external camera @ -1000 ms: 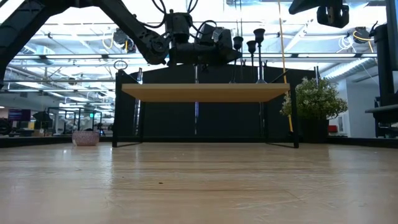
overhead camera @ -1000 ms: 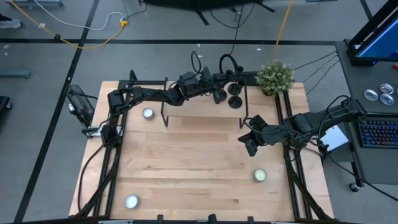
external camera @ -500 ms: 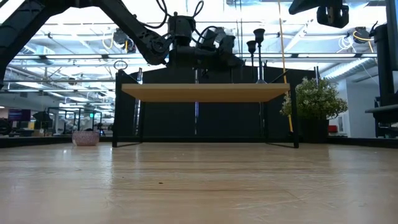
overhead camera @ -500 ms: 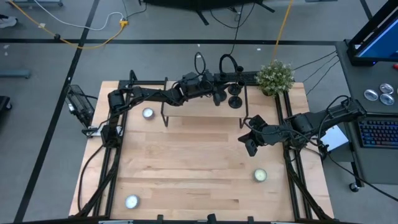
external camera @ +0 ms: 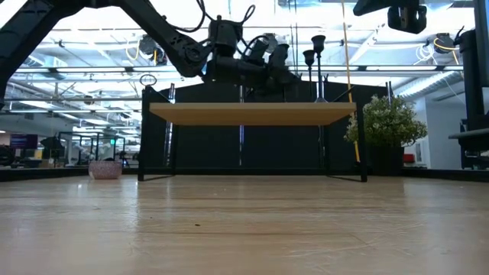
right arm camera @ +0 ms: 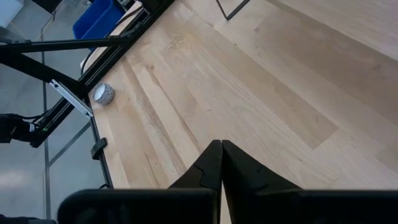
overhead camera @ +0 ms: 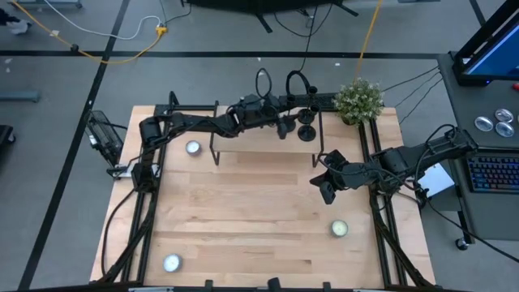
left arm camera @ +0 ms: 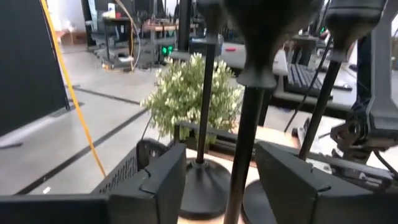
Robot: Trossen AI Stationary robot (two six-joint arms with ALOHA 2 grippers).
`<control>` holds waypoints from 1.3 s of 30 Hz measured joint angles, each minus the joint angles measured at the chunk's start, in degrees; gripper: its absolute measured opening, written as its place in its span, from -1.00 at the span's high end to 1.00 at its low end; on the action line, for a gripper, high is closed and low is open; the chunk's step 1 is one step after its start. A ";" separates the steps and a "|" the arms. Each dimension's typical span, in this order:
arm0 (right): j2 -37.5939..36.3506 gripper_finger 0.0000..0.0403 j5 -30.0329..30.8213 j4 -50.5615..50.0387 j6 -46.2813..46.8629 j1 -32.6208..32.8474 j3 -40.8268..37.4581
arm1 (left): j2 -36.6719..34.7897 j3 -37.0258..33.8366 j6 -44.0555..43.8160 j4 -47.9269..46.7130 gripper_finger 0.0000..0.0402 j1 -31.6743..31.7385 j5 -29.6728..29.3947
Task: Pick & Place candle stick holders
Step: Put the black candle holder on the shelf
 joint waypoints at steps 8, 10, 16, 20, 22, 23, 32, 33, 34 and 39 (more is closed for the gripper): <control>0.02 1.00 -0.05 0.00 -0.25 0.00 0.00 | -4.91 0.00 3.46 -11.81 -0.26 0.13 -2.07; 0.02 1.00 -0.07 0.02 -0.53 0.00 0.00 | -6.52 0.00 5.07 -16.37 -0.31 0.13 -3.78; 0.02 1.00 -0.09 0.46 -1.42 0.00 0.00 | -10.38 0.00 8.62 -30.21 -0.40 0.13 -9.03; 0.02 1.00 -0.11 0.46 -1.53 0.00 0.00 | -10.67 0.02 8.74 -36.54 -0.37 0.13 -10.59; 0.02 1.00 -0.11 0.46 -1.55 0.00 0.00 | -10.48 0.00 8.87 -39.24 -0.28 0.13 -10.59; 0.02 1.00 -0.10 0.46 -1.72 0.00 0.00 | -10.46 0.00 9.06 -40.01 -0.22 0.13 -10.61; 0.02 1.00 -0.09 0.46 -2.19 0.00 0.00 | -10.42 0.00 9.24 -39.81 0.62 0.37 -10.22; 0.02 1.00 -0.09 0.46 -2.19 0.00 0.00 | -10.42 0.00 9.21 -39.67 0.71 0.37 -9.93; 0.02 1.00 -0.09 0.46 -2.19 0.00 0.00 | -10.41 0.00 9.19 -39.45 0.81 0.36 -9.46; 0.02 1.00 -0.09 0.46 -2.38 0.00 0.00 | -10.40 0.00 7.87 -39.02 0.94 0.33 -8.01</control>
